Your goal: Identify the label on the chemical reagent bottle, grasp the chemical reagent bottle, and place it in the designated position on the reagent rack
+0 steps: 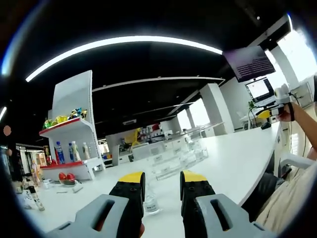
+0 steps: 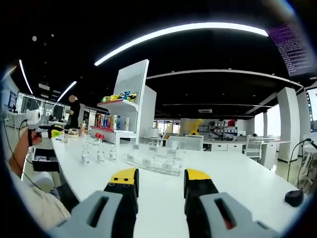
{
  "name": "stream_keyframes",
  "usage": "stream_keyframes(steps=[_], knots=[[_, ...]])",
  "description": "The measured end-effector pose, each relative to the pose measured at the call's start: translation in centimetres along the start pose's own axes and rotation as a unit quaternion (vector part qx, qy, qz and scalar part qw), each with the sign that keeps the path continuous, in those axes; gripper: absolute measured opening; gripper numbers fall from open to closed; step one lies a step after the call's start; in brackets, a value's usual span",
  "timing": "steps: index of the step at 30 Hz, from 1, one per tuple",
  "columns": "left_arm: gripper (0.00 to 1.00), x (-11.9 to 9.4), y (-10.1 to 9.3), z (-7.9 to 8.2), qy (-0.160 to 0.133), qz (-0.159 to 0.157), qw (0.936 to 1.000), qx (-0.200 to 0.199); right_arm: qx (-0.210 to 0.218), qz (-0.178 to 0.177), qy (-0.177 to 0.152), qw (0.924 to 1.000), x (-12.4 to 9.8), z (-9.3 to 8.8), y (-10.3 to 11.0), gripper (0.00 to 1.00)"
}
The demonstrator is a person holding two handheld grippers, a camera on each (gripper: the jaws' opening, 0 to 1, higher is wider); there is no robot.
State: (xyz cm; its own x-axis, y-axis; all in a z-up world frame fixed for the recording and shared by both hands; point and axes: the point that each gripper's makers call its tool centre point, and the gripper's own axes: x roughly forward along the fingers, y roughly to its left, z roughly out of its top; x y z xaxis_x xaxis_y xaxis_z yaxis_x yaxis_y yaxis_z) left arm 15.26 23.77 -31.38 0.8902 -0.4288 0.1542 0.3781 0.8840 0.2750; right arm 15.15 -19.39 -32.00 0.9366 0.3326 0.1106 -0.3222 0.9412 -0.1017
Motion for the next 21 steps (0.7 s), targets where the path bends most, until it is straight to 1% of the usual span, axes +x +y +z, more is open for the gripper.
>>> stream_keyframes(steps=[2,6,10,13,16,21], knots=[[0.29,0.1,0.3,0.0,0.000,0.000,1.0000,-0.002,-0.004,-0.003,0.005,1.0000,0.2,0.0,-0.2,0.36],[0.29,0.8,1.4,-0.7,0.014,0.006,0.9999,-0.008,-0.001,-0.004,0.012,0.9999,1.5,-0.2,-0.6,0.36],[0.29,1.7,2.5,-2.1,0.035,0.012,0.9992,-0.014,-0.001,0.001,0.020,0.9998,2.7,-0.5,-0.5,0.36],[0.29,2.4,3.2,-3.3,0.056,0.022,0.9981,-0.011,0.002,0.004,0.029,0.9996,3.6,-1.2,-0.7,0.36],[0.29,3.2,3.3,-4.5,0.070,0.020,0.9972,-0.016,0.004,0.004,0.036,0.9993,4.4,-1.8,-1.4,0.36],[0.29,4.0,3.2,-5.1,0.079,0.015,0.9965,-0.024,0.007,0.000,0.044,0.9990,5.1,-2.3,-2.3,0.37]])
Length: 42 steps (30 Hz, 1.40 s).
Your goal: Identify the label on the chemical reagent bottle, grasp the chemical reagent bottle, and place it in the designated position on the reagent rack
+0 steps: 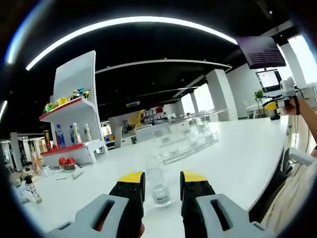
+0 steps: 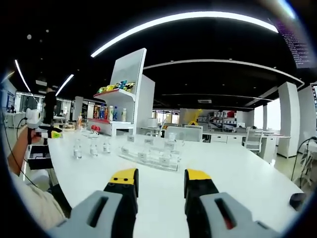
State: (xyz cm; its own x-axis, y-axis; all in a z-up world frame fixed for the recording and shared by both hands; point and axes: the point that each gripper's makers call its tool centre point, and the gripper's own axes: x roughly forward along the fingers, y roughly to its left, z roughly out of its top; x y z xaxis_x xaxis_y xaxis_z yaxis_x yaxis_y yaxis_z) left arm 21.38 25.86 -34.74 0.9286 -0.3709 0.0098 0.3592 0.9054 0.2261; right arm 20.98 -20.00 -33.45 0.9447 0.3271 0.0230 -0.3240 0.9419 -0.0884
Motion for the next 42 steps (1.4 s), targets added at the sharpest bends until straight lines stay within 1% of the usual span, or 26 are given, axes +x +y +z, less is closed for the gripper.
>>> stream_keyframes(steps=[4,8,10,15,19,25,31,33,39,42], knots=[[0.29,0.6,0.1,-0.2,0.005,-0.002,1.0000,-0.003,0.000,0.000,0.003,1.0000,0.5,-0.1,-0.4,0.37],[0.30,1.2,0.3,-1.1,0.016,0.001,0.9998,-0.014,0.001,0.000,0.009,1.0000,0.8,-0.7,-0.8,0.37],[0.30,1.4,0.5,-1.4,0.019,0.004,0.9995,-0.024,0.002,0.000,0.012,0.9999,0.9,-0.9,-0.9,0.37],[0.31,1.7,0.7,-1.8,0.014,0.005,0.9987,-0.049,-0.001,0.000,0.012,0.9999,0.8,-0.9,-0.9,0.37],[0.33,2.1,0.7,-2.6,0.017,0.001,0.9976,-0.067,-0.009,0.002,0.014,0.9999,0.5,-0.8,-0.6,0.37],[0.33,2.1,1.0,-3.0,0.019,0.008,0.9972,-0.073,-0.019,0.024,0.016,0.9994,0.1,-0.8,0.4,0.37],[0.34,2.3,1.3,-3.5,0.025,0.009,0.9972,-0.069,-0.032,0.066,0.027,0.9969,-0.5,-1.2,1.7,0.37],[0.34,2.4,1.3,-3.8,0.029,0.008,0.9973,-0.067,-0.040,0.072,0.031,0.9961,-0.7,-1.4,1.8,0.37],[0.35,2.7,1.2,-4.1,0.037,0.004,0.9973,-0.062,-0.044,0.090,0.038,0.9942,-1.0,-1.9,1.9,0.38],[0.36,2.7,1.2,-4.1,0.036,0.006,0.9965,-0.075,-0.044,0.092,0.039,0.9940,-1.0,-2.1,1.7,0.38]])
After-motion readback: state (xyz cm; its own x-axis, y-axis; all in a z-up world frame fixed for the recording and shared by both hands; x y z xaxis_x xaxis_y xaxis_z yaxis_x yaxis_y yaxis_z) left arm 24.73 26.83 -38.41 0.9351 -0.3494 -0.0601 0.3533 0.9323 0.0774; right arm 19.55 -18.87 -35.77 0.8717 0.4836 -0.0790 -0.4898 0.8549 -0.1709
